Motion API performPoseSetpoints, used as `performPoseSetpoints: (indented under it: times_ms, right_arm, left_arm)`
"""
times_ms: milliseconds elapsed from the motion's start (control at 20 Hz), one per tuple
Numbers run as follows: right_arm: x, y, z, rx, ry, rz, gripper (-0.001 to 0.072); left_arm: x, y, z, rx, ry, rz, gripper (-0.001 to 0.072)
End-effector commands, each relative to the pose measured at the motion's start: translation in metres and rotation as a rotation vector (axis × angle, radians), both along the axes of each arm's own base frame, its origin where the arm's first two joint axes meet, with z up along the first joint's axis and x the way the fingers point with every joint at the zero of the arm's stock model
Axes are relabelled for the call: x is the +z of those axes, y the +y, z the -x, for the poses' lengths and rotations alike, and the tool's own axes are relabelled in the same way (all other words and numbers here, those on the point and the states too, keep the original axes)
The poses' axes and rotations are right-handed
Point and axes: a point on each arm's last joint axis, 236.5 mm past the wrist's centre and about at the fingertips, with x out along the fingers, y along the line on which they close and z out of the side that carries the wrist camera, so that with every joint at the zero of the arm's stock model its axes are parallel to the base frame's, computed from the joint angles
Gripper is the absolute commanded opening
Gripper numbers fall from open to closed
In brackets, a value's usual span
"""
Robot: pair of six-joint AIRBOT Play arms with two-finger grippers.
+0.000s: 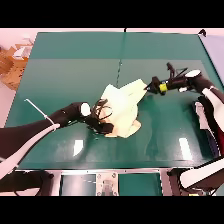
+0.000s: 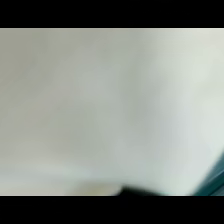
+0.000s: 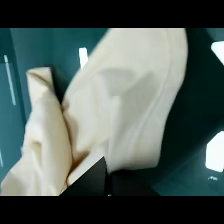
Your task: Fold the shirts.
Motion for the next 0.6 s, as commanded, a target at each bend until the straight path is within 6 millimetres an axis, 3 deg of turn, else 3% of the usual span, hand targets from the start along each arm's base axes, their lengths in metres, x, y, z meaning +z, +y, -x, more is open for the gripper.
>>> performPoseSetpoints:
  times_ms: [0, 150, 250, 350, 450, 550]
  right_arm:
    - [0.104, -0.017, -0.018, 0.027, -0.193, 0.004, 0.0011]
    - [0.229, -0.032, 0.0, -0.011, -0.44, 0.062, 0.0011]
    - [0.307, -0.031, 0.036, -0.037, -0.603, 0.103, 0.0012]
    - [0.373, -0.023, 0.084, -0.057, -0.762, 0.147, 0.0011]
    - [0.411, -0.015, 0.127, -0.079, -0.852, 0.183, 0.0011]
    - [0.423, -0.013, 0.162, -0.091, -0.877, 0.254, 0.0011]
  left_arm:
    - [0.076, 0.08, -0.048, -0.031, -0.244, -0.335, 0.0025]
    - [0.213, 0.118, -0.1, 0.075, -0.595, -0.343, 0.0025]
    - [0.299, 0.129, -0.11, 0.124, -0.78, -0.249, 0.0026]
    - [0.371, 0.139, -0.108, 0.133, -0.947, -0.189, 0.0026]
    - [0.419, 0.147, -0.099, 0.172, -1.042, -0.143, 0.0026]
    - [0.431, 0.145, -0.091, 0.176, -1.047, -0.106, 0.0026]
